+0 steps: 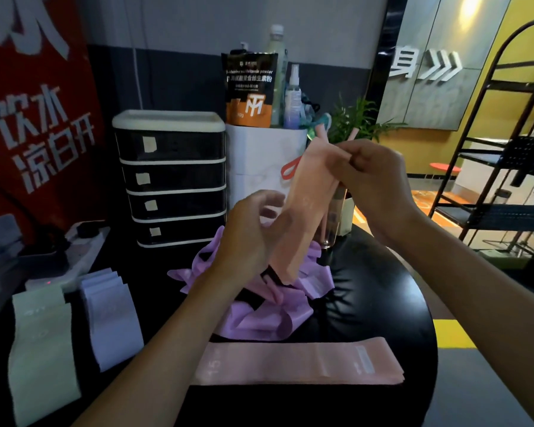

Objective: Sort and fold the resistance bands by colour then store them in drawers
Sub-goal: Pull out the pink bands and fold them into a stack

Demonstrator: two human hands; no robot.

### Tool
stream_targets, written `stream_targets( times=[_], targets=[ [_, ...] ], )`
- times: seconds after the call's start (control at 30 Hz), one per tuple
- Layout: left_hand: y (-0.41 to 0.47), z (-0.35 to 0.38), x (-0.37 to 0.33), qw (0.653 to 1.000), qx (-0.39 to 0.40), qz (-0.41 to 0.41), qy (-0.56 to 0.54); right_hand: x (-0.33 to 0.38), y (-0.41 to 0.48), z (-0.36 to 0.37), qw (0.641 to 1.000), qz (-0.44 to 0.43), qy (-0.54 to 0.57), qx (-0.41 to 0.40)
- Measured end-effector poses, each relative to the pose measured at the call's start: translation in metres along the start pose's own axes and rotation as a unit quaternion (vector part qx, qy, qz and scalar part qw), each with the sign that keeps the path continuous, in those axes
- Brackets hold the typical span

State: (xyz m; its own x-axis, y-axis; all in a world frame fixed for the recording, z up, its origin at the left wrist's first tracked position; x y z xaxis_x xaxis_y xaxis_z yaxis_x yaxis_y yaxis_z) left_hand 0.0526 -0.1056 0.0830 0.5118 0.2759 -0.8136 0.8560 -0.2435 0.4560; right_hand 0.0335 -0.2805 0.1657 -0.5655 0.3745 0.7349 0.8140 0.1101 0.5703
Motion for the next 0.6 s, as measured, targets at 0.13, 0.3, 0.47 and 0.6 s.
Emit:
stream_targets(
  times=[0.13, 0.3, 0.47, 0.6],
  targets=[
    [0.002, 0.006, 0.008, 0.999, 0.019, -0.034, -0.014, 0.007, -0.004, -0.006, 1.000, 0.006, 0.017, -0.010],
    [0.000, 0.013, 0.017, 0.995, 0.064, -0.074, -0.023, 0.002, -0.009, -0.013, 0.999, 0.014, 0.040, -0.012],
    [-0.004, 0.011, 0.003, 0.993, 0.084, -0.048, -0.073, -0.012, -0.015, -0.024, 0.997, 0.051, 0.057, -0.029],
    [-0.006, -0.001, -0.013, 0.993, 0.077, -0.008, -0.093, -0.036, -0.020, -0.027, 0.993, 0.104, 0.044, -0.036]
  ],
)
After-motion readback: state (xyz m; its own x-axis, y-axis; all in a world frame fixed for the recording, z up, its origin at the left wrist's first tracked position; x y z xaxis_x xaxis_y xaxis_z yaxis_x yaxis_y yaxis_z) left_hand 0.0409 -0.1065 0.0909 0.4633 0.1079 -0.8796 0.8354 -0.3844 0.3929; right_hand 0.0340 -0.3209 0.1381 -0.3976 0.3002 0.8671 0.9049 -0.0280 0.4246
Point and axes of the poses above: each hand's wrist, its own y-axis towards the middle knuckle, its own z-axis out of the palm, x = y × z, the point moved 8 cm from there along y, towards the middle knuckle, and after that the axes turned 14 degrees about x, right-handed, at the moved point
